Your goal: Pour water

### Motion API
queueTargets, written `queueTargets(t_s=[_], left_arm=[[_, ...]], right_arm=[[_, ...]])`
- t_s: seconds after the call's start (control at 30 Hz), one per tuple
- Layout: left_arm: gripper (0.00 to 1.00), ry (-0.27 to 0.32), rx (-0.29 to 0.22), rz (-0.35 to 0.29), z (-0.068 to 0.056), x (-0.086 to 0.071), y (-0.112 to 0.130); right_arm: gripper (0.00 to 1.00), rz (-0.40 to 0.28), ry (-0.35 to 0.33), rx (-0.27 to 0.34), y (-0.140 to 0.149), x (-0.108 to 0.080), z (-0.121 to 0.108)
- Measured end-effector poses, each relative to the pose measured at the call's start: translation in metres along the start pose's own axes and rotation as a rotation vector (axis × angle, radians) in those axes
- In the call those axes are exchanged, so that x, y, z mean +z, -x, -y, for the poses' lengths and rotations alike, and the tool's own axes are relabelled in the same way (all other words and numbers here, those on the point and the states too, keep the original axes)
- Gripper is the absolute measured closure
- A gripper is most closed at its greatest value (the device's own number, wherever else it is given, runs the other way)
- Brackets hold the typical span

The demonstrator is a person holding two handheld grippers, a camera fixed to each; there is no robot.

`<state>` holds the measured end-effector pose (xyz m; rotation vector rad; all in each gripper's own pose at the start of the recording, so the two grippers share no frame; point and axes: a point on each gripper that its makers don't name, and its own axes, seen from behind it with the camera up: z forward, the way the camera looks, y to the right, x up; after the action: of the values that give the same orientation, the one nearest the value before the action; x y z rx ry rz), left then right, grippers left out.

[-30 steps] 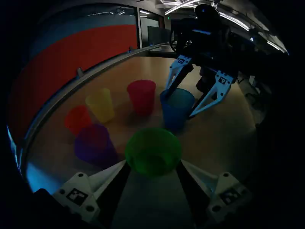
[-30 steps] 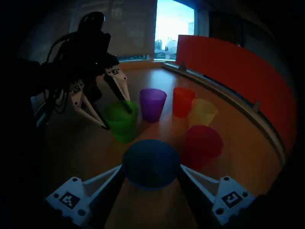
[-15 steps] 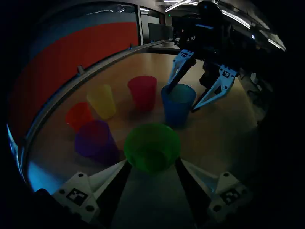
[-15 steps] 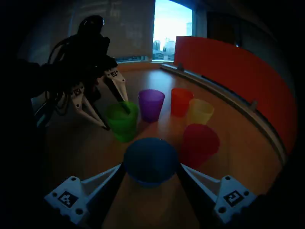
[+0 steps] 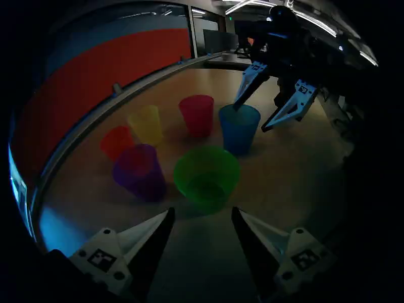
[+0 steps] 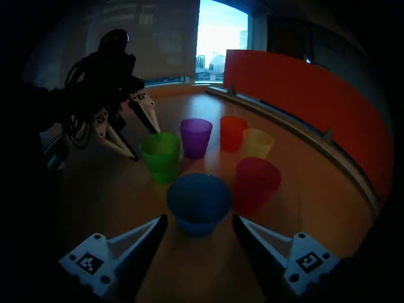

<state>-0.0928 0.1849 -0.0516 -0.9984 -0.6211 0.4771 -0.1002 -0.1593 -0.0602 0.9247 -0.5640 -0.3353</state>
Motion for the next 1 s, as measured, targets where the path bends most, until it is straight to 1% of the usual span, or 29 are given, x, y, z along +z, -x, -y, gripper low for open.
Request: queueTargets(t_s=[0.13, 0.4, 0.6, 0.8, 1.0], left_arm=[[0.18, -0.032, -0.021, -0.017, 0.005, -0.015, 0.003], [0.18, -0.106, -0.044, -0.054, 0.012, -0.043, 0.004], [0.18, -0.193, -0.106, -0.118, 0.029, -0.065, 0.001], [0.18, -0.316, -0.147, -0.203, 0.048, -0.086, -0.008], [0.18, -0.436, -0.197, -0.299, 0.068, -0.111, -0.021]], right_arm=[[0.01, -0.012, 0.026, 0.013, 0.002, -0.011, -0.001], [0.01, -0.045, 0.081, 0.028, 0.001, -0.033, 0.000], [0.01, -0.118, 0.169, 0.078, -0.011, -0.052, -0.010], [0.01, -0.200, 0.297, 0.154, -0.023, -0.071, -0.032], [0.01, -0.264, 0.387, 0.181, -0.032, -0.087, -0.042]])
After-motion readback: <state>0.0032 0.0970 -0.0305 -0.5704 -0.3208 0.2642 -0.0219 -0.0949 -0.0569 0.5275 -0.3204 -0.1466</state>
